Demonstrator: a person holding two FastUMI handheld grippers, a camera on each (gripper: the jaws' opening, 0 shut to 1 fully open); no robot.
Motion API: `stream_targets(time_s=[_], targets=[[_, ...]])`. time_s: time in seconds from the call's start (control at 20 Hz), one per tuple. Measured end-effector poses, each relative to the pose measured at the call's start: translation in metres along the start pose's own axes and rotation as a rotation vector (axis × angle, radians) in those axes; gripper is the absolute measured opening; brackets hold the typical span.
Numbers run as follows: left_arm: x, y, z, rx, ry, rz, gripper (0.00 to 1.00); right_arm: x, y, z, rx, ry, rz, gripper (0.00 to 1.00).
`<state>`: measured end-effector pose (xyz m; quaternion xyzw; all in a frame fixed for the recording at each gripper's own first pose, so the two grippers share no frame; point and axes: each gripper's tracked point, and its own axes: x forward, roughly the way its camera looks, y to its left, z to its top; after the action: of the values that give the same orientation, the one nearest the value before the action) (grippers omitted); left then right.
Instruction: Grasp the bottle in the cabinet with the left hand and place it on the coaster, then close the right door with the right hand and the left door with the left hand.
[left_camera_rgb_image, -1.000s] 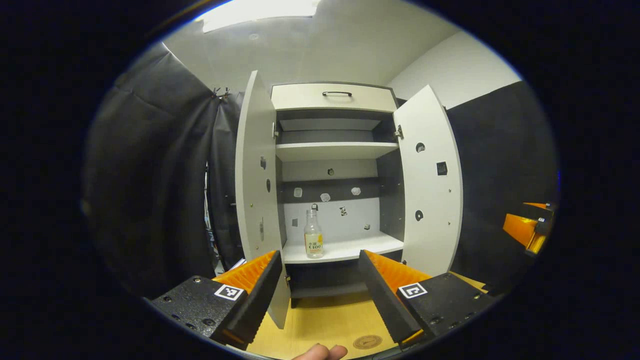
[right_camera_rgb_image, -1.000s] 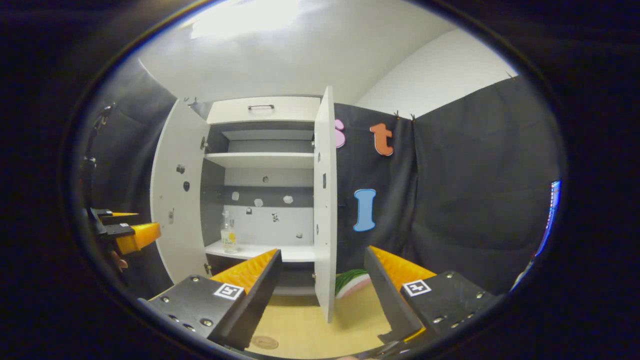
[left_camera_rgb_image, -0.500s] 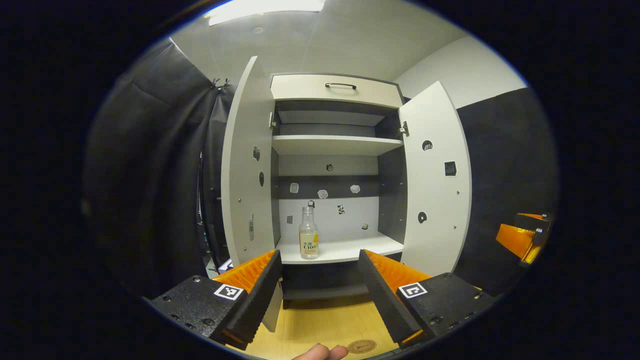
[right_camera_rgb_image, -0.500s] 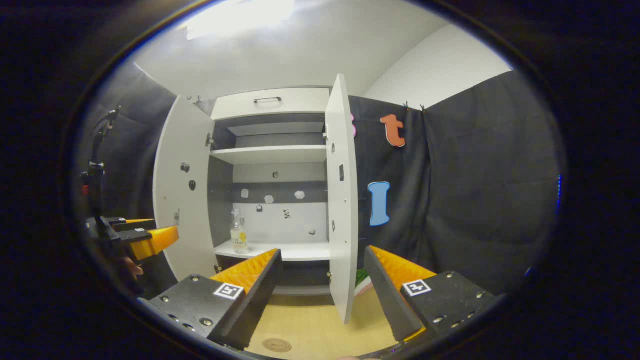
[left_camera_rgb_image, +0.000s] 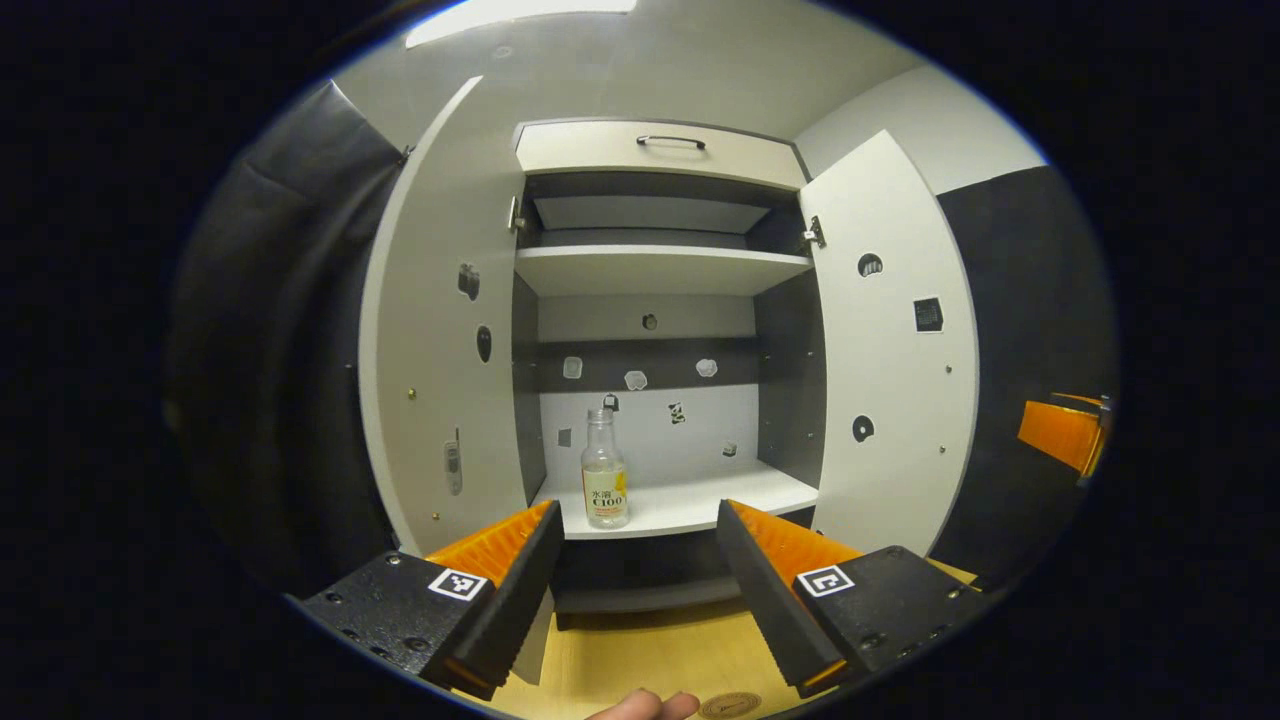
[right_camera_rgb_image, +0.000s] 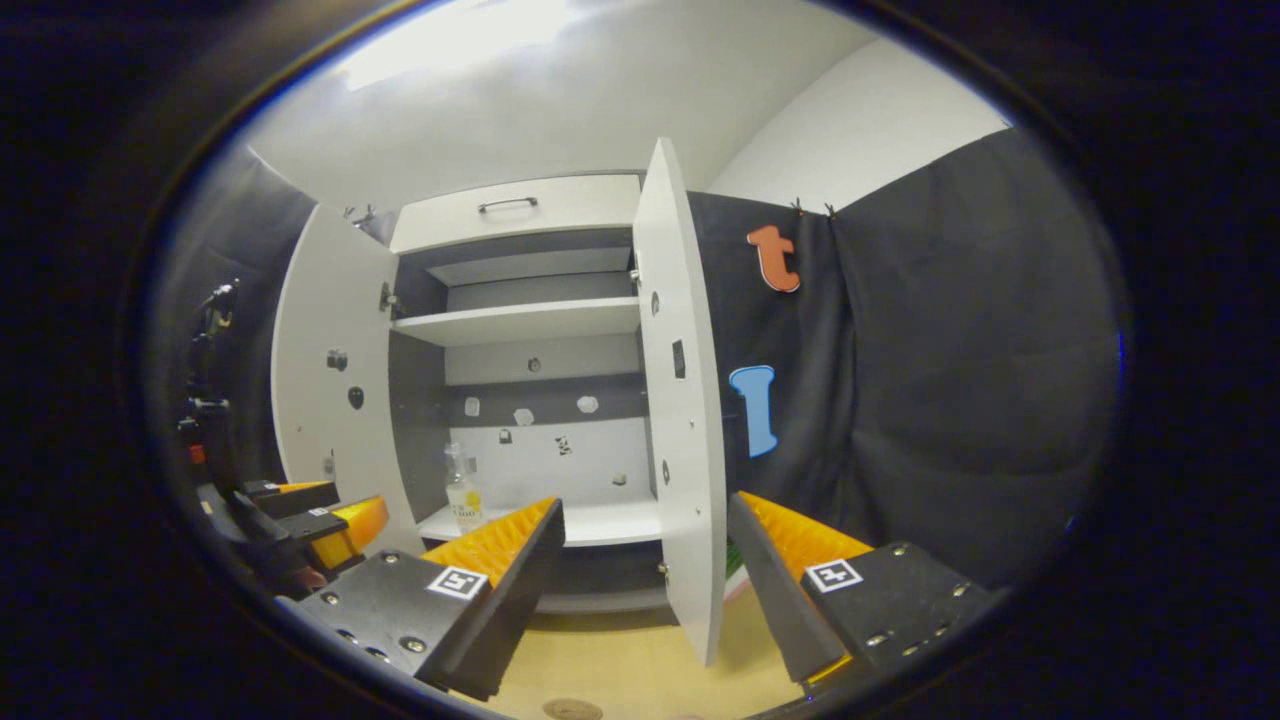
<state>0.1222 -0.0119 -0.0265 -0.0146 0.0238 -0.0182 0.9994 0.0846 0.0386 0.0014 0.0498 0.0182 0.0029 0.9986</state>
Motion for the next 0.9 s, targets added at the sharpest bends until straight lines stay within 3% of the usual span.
stream_targets(time_s=[0.4, 0.7, 0.9], targets=[[0.084, -0.008, -0.003, -0.011, 0.004, -0.002, 0.97, 0.021, 0.008, -0.008, 0.012, 0.010, -0.003, 1.00], [0.153, 0.027, -0.031, -0.046, 0.024, 0.066, 0.97, 0.033, 0.023, -0.013, 0.041, 0.010, 0.001, 1.00], [0.204, 0.046, -0.051, -0.008, 0.033, 0.085, 0.99, 0.040, 0.038, -0.009, 0.041, 0.003, 0.038, 0.99]])
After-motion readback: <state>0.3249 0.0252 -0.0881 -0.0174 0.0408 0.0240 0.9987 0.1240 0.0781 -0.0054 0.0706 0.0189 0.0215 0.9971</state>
